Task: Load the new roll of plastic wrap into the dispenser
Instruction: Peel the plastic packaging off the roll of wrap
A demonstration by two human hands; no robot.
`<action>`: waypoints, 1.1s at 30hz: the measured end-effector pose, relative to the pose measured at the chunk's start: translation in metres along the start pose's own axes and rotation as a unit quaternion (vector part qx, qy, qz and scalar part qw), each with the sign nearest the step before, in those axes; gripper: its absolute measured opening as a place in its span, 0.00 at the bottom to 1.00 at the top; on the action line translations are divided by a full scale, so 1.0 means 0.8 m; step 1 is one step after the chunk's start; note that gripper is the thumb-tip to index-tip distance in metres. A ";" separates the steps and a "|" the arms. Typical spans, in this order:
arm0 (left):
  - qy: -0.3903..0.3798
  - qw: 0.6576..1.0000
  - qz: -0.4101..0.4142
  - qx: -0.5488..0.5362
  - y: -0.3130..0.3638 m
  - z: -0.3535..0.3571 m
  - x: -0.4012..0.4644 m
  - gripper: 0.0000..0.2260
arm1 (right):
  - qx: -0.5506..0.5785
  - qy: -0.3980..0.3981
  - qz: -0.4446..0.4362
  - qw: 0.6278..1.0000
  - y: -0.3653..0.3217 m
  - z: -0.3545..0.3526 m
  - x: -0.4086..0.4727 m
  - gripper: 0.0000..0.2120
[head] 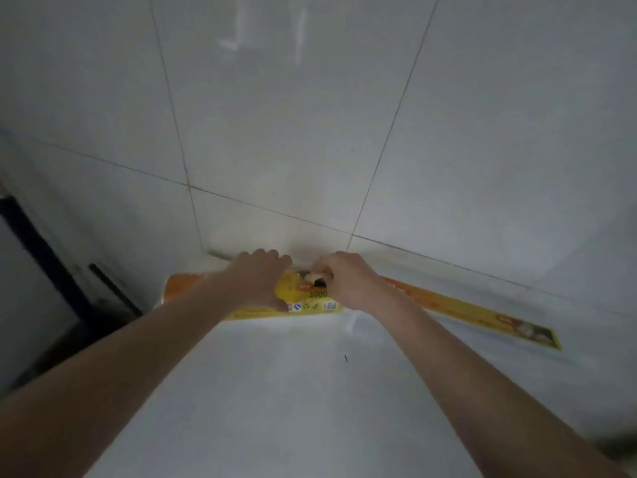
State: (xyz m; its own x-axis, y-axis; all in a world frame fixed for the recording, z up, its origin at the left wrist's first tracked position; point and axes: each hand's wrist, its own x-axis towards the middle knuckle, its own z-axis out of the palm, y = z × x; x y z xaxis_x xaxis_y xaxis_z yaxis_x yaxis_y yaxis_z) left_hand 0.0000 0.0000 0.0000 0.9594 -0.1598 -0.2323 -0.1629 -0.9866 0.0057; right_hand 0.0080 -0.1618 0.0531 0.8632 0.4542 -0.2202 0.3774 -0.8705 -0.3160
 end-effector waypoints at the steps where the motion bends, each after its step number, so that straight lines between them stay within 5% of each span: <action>1: -0.001 1.000 -0.003 -0.001 0.001 0.005 0.001 0.38 | -0.004 0.002 0.000 1.000 0.002 0.007 0.001 0.17; 10: 0.112 0.991 -0.039 0.062 0.010 0.070 0.003 0.41 | 0.056 0.107 -0.025 0.992 0.021 0.044 -0.019 0.21; 18: 0.173 0.980 -0.045 0.082 0.025 0.101 -0.058 0.44 | 0.127 0.278 0.006 0.952 0.039 0.109 -0.089 0.18; 25: 0.179 0.979 -0.036 0.085 0.051 0.117 -0.119 0.43 | 0.197 0.254 0.116 0.940 0.044 0.153 -0.148 0.18; 27: 0.188 0.978 -0.029 0.081 0.061 0.123 -0.131 0.42 | 0.265 0.217 0.142 0.928 0.049 0.160 -0.157 0.11; 30: 0.186 0.980 -0.012 0.065 0.076 0.126 -0.147 0.41 | 0.356 0.182 0.157 0.903 0.064 0.170 -0.164 0.02; 33: 0.193 0.979 0.001 0.063 0.093 0.129 -0.159 0.41 | 0.436 0.181 0.180 0.863 0.080 0.174 -0.173 0.04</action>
State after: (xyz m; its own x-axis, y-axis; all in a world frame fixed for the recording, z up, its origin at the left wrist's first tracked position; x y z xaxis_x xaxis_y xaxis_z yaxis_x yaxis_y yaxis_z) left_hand -0.1576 -0.0495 -0.0707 0.9705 -0.1869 0.1522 -0.1696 -0.9782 -0.1196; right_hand -0.1343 -0.2537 -0.0649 0.9795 -0.0421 -0.1972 -0.1975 -0.3980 -0.8959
